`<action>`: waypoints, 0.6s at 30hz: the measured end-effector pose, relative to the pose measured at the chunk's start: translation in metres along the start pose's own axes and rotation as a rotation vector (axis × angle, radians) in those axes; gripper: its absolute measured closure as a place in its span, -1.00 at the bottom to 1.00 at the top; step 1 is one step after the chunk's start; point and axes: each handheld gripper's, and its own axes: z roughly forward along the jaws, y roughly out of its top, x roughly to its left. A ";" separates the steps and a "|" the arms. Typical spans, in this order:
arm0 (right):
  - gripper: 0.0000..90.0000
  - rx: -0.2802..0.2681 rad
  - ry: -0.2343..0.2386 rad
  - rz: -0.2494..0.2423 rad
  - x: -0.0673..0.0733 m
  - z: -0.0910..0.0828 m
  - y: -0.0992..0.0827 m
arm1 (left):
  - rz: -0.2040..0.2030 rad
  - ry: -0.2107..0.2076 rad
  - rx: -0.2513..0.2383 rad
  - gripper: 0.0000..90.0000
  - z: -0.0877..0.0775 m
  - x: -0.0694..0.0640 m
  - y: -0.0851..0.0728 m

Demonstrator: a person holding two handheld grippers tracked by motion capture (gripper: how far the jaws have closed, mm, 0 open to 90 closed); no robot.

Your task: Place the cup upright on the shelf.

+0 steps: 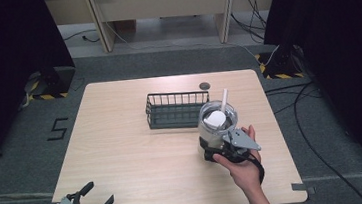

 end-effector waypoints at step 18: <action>-0.78 -0.027 -0.006 -0.006 -0.004 0.037 0.040 | -0.005 -0.006 -0.007 -0.57 0.000 0.000 0.000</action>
